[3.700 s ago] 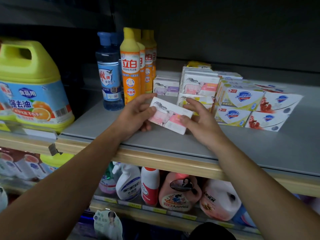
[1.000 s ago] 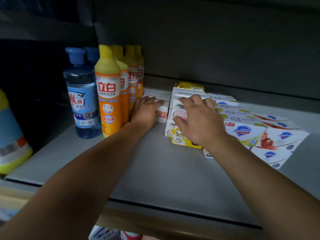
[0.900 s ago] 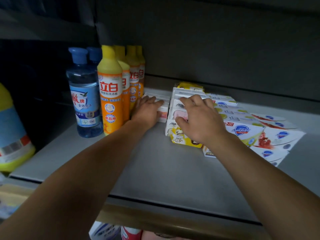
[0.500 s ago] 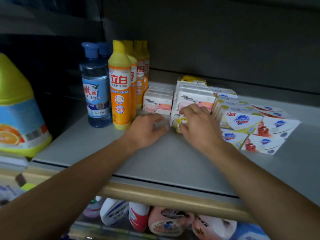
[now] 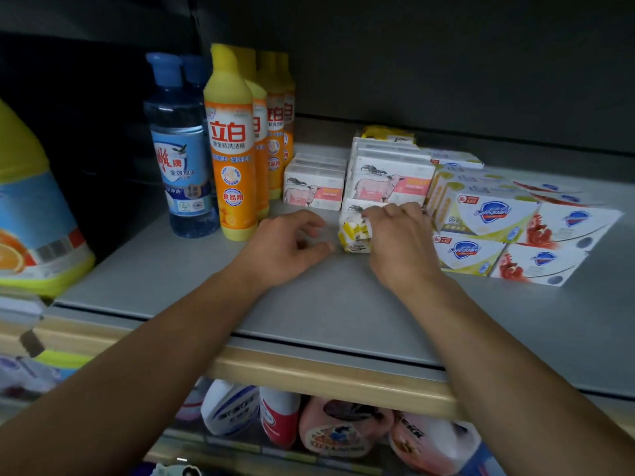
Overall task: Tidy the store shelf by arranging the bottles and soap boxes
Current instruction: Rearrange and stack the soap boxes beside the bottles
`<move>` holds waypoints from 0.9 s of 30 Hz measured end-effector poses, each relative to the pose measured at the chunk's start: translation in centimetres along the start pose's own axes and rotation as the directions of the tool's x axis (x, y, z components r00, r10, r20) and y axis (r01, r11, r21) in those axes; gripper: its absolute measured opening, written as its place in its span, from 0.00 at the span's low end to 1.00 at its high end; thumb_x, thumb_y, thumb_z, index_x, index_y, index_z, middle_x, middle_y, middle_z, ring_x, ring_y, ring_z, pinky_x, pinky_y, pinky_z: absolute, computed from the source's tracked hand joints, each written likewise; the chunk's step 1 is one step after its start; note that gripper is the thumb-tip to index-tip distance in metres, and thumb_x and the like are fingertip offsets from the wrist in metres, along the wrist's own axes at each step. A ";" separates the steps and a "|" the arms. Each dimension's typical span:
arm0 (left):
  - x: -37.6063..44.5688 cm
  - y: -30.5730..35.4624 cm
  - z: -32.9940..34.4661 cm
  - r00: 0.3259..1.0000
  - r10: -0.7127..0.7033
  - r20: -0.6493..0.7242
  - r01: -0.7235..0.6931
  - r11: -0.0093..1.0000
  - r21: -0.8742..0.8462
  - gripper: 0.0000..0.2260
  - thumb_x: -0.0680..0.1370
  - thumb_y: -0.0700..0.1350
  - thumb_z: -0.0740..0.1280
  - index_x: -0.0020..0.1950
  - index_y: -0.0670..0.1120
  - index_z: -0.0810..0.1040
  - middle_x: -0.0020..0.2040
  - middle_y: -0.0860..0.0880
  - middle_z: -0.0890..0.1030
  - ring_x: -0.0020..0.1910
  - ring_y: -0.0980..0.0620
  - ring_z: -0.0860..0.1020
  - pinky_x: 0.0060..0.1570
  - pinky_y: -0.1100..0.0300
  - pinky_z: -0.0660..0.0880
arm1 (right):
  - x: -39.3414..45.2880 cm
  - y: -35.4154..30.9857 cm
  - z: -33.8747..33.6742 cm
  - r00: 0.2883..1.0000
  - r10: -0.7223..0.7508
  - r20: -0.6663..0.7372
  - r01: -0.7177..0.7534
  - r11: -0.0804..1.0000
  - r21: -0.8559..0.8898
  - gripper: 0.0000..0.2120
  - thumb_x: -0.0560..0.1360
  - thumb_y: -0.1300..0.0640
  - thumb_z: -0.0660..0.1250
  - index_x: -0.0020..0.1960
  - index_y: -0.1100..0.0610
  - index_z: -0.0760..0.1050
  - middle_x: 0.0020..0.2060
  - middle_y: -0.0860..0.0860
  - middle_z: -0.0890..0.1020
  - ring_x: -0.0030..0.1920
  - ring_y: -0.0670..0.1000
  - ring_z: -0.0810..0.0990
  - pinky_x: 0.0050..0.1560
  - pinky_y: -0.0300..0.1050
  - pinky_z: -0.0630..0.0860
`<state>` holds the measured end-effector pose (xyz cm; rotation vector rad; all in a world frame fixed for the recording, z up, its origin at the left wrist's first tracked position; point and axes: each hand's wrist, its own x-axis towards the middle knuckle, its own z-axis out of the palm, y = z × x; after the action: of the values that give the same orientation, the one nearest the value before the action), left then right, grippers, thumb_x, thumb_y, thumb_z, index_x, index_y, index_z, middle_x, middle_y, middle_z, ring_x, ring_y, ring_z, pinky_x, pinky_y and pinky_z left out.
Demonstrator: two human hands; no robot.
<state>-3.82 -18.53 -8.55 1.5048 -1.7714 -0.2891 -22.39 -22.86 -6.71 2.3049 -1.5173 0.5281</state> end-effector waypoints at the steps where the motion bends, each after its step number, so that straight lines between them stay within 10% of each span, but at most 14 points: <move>1: 0.0 0.0 0.0 1.000 0.013 -0.004 -0.013 1.000 -0.013 0.17 0.72 0.53 0.73 0.59 0.50 0.78 0.48 0.57 0.79 0.46 0.58 0.81 0.42 0.74 0.72 | -0.1 0.0 0.0 1.000 -0.011 -0.010 0.011 1.000 -0.009 0.25 0.70 0.63 0.67 0.66 0.51 0.72 0.59 0.51 0.77 0.61 0.58 0.68 0.59 0.52 0.61; 5: -0.5 0.6 -0.4 0.993 0.121 -0.003 -0.121 0.984 -0.132 0.22 0.70 0.47 0.77 0.62 0.47 0.77 0.51 0.54 0.81 0.49 0.54 0.81 0.49 0.55 0.80 | -0.9 -0.6 -0.4 0.982 -0.041 -0.183 0.091 0.958 0.273 0.21 0.71 0.56 0.72 0.63 0.50 0.76 0.55 0.49 0.81 0.58 0.55 0.73 0.52 0.44 0.56; 10: -0.7 1.0 -1.0 0.985 0.145 -0.095 -0.164 0.955 -0.246 0.19 0.69 0.44 0.78 0.58 0.44 0.79 0.52 0.50 0.83 0.52 0.53 0.82 0.53 0.50 0.79 | -1.3 -0.8 -0.5 0.994 -0.034 -0.108 0.106 0.621 0.776 0.25 0.68 0.55 0.75 0.64 0.53 0.77 0.49 0.44 0.79 0.50 0.40 0.74 0.47 0.23 0.65; 15: -0.7 1.3 -1.6 0.970 0.133 -0.203 -0.185 0.947 -0.264 0.18 0.69 0.39 0.77 0.56 0.48 0.79 0.50 0.55 0.82 0.51 0.59 0.81 0.52 0.61 0.79 | -1.3 -0.3 0.0 0.992 -0.121 0.018 0.061 0.619 0.783 0.33 0.68 0.58 0.77 0.70 0.50 0.70 0.56 0.43 0.76 0.50 0.32 0.72 0.49 0.21 0.64; 20: -0.5 1.3 -2.1 0.986 0.020 -0.164 -0.113 0.804 -0.584 0.19 0.68 0.29 0.73 0.56 0.43 0.76 0.50 0.53 0.84 0.49 0.57 0.83 0.46 0.64 0.79 | -1.3 -0.6 -0.9 0.981 0.063 -0.183 0.120 0.545 0.830 0.23 0.68 0.63 0.77 0.61 0.52 0.78 0.51 0.46 0.80 0.47 0.39 0.77 0.46 0.22 0.68; 27: -0.6 1.5 -2.0 0.970 0.054 -0.237 -0.170 0.845 -0.507 0.18 0.69 0.37 0.75 0.56 0.44 0.77 0.51 0.50 0.83 0.50 0.54 0.83 0.49 0.61 0.80 | -1.4 -0.7 -1.7 0.953 0.139 -0.270 0.148 0.565 0.812 0.21 0.68 0.59 0.75 0.60 0.53 0.78 0.52 0.46 0.80 0.51 0.46 0.78 0.52 0.41 0.76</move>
<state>-3.55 -16.95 -6.55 0.9920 -1.4455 -0.4878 -22.45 -20.68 -5.93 2.6304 -1.2201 1.8600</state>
